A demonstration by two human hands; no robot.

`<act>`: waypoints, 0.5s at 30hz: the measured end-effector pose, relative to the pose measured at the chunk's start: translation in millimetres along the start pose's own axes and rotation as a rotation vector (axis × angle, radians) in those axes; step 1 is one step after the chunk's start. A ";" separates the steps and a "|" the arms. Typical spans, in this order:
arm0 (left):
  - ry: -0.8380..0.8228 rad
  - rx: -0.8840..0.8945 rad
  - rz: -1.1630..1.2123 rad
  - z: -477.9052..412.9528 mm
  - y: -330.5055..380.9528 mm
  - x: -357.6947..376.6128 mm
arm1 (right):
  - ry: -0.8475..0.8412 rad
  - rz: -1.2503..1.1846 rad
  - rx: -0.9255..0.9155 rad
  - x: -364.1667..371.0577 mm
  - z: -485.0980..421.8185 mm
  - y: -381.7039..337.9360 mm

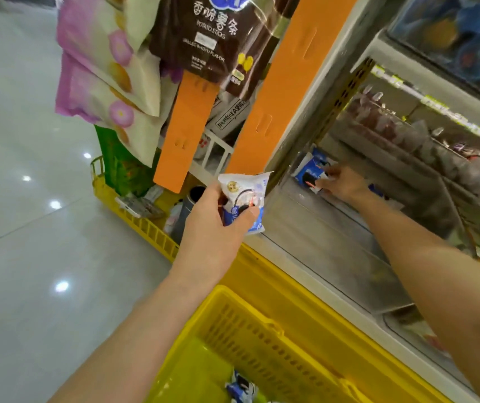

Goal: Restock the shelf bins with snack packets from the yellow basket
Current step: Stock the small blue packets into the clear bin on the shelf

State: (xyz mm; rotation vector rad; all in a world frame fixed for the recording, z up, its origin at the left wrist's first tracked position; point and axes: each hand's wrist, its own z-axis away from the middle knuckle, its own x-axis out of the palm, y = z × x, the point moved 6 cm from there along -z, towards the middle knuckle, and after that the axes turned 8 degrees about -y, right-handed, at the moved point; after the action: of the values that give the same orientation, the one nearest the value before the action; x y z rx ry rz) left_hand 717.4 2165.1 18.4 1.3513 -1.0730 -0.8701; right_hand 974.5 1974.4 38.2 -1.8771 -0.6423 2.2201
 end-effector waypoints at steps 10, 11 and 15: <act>-0.018 -0.030 0.021 -2.4 0.0 4.5 | 0.056 0.216 -0.047 -9.2 -1.6 -8.5; -0.020 -0.032 0.026 -1.6 1.4 6.1 | 0.059 0.237 -0.062 -10.4 0.1 -11.2; -0.010 -0.045 0.112 3.4 5.7 12.5 | 0.113 0.267 -0.097 -20.0 21.8 -25.0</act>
State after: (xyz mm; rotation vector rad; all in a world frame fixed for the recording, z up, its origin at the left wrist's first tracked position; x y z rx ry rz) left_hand 717.4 2152.6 24.9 1.2385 -1.1192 -0.8142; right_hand 953.5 1984.3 69.4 -2.2360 -0.5144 2.2505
